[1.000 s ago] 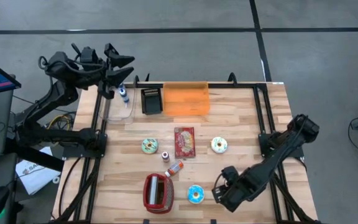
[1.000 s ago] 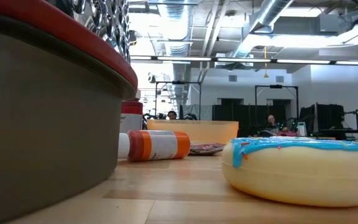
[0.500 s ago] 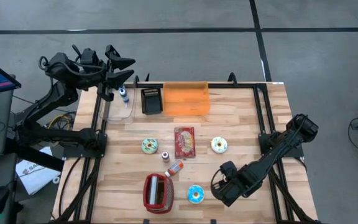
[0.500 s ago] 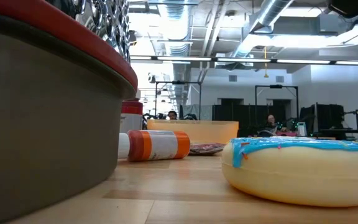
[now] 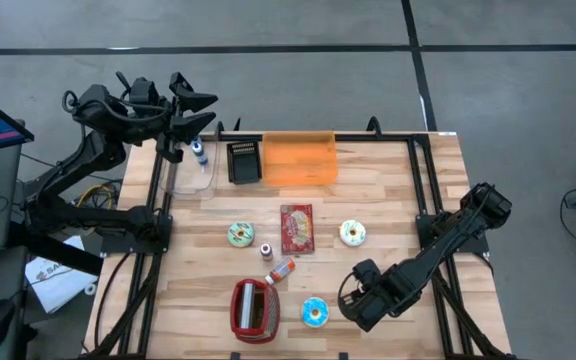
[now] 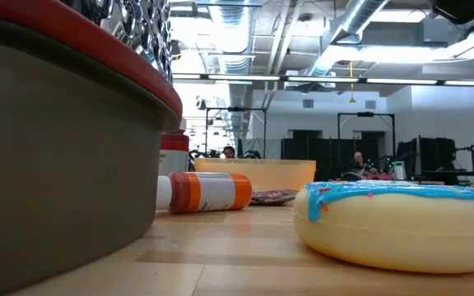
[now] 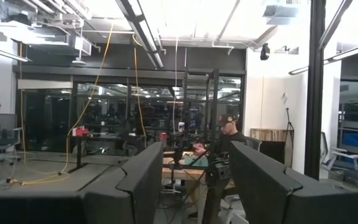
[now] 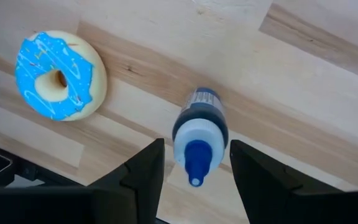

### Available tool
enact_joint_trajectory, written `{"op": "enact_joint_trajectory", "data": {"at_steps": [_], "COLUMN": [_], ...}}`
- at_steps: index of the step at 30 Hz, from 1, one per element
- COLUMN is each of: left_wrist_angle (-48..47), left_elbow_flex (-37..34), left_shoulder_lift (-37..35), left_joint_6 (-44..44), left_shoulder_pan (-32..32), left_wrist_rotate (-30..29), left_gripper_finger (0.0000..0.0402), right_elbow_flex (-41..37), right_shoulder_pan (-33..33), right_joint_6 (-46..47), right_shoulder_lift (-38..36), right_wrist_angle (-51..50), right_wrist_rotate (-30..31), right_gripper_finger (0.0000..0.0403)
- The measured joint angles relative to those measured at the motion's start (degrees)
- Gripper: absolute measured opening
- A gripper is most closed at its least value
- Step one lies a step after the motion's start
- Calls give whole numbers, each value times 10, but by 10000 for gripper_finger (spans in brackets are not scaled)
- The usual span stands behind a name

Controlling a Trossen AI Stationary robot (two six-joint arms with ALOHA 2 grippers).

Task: Pick & Place Food Item
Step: Put the blue food coloring bottle into the transparent bin

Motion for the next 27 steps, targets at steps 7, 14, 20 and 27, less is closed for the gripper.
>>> {"op": "enact_joint_trajectory", "data": {"at_steps": [7,14,20,27], "left_wrist_angle": [1,1,-2,-36], "left_elbow_flex": [0,0,0,0], "left_shoulder_lift": [-7,-18,-33,-58], "left_joint_6": [-2,-2,-1,14], "left_shoulder_pan": [0,0,0,0], "left_wrist_rotate": [0,0,0,-2], "left_gripper_finger": [182,182,182,182], "right_elbow_flex": [-11,-11,-10,-10], "right_shoulder_pan": [1,1,1,-5], "right_joint_6": [1,2,2,-15], "right_shoulder_lift": [0,0,0,0], "right_wrist_angle": [11,9,6,-13], "right_wrist_rotate": [-3,-3,-3,-6], "right_gripper_finger": [175,161,97,89]}}
